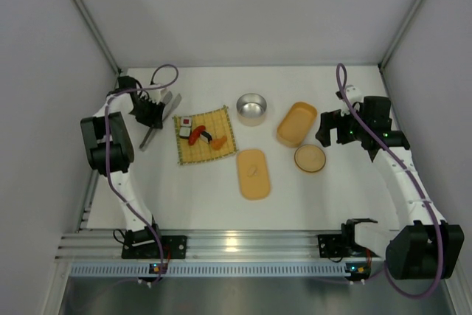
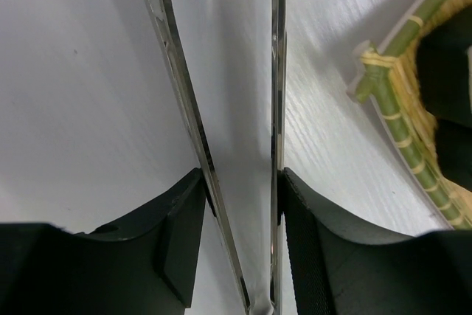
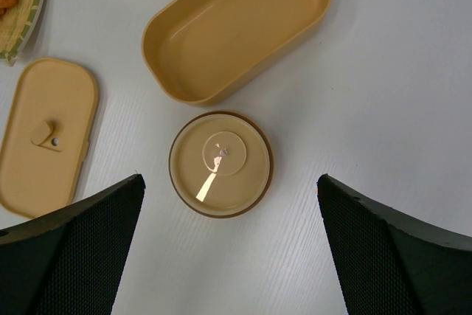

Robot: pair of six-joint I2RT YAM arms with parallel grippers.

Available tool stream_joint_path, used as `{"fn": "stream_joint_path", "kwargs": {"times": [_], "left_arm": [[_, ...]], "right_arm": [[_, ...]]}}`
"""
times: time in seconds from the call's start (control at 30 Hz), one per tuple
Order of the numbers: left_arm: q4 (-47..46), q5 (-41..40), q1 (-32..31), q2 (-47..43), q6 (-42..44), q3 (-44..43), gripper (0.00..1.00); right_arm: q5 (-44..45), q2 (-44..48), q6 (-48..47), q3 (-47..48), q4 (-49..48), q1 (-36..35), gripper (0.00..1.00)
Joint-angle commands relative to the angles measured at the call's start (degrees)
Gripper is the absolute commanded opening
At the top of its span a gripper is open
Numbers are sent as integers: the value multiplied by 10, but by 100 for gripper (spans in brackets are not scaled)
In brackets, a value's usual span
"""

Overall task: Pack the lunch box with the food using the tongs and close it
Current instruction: Pick up the clamp at the center of the board.

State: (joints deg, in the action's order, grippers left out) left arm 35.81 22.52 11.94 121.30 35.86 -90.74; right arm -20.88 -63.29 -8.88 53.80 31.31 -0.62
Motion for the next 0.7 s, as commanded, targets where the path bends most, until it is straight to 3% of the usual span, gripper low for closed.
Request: {"fn": "stream_joint_path", "kwargs": {"times": [0.0,0.3,0.67], "left_arm": [[36,36,5,-52,-23,9,49],[195,41,5,-130,-5,-57,48],[255,96,5,-252,19,-25,49]], "right_arm": [[-9,2,-2,32,-5,-4,99],[-19,16,0,30,-5,-4,99],[-21,36,2,26,-5,-4,99]]}}
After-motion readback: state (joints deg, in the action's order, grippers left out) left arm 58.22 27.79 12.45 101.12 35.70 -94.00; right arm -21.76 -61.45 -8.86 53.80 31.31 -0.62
